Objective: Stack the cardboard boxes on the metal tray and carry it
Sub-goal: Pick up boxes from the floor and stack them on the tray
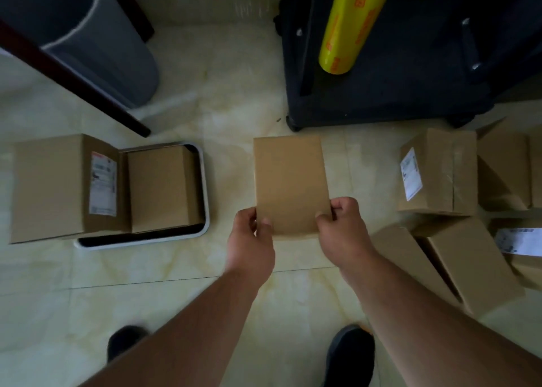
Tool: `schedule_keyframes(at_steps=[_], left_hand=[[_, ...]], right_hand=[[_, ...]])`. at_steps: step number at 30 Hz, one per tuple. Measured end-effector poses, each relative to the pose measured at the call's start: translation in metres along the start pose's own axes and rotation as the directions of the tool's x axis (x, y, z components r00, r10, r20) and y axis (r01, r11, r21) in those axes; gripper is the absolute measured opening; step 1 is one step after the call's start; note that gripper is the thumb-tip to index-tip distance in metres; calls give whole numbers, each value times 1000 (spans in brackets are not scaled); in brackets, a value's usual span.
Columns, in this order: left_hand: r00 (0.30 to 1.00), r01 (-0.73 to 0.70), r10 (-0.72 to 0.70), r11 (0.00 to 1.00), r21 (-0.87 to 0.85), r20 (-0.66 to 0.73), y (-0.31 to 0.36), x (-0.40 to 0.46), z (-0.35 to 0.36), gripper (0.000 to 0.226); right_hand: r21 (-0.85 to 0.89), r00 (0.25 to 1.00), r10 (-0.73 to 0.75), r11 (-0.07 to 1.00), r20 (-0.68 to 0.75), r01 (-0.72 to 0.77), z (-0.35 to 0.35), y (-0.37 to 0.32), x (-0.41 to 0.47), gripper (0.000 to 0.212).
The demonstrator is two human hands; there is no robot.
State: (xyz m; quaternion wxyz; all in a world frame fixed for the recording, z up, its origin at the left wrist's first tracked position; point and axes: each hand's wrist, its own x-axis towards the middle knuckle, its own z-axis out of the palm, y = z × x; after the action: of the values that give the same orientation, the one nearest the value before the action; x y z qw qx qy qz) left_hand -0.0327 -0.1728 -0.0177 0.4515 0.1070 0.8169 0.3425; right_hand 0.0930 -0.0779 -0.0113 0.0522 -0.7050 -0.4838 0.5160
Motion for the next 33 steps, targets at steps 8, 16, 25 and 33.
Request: schedule_keyframes(at_steps=[8,16,25,33], left_hand=[[999,-13,13,1000,7,-46,-5,6,-80,22],[995,-7,6,1000,-16,-95,-19,23,-144,25],[989,23,-30,998,-52,-145,-31,50,-189,26],[982,58,-73,994,-91,-175,-49,65,-206,37]], right_hand=[[8,996,-50,999,75,50,64,-31,-39,39],[24,990,-75,997,121,73,120,-62,-58,39],[19,981,-94,996,167,92,176,-83,-60,41],[-33,976,-114,992,185,122,211,-82,-56,42]])
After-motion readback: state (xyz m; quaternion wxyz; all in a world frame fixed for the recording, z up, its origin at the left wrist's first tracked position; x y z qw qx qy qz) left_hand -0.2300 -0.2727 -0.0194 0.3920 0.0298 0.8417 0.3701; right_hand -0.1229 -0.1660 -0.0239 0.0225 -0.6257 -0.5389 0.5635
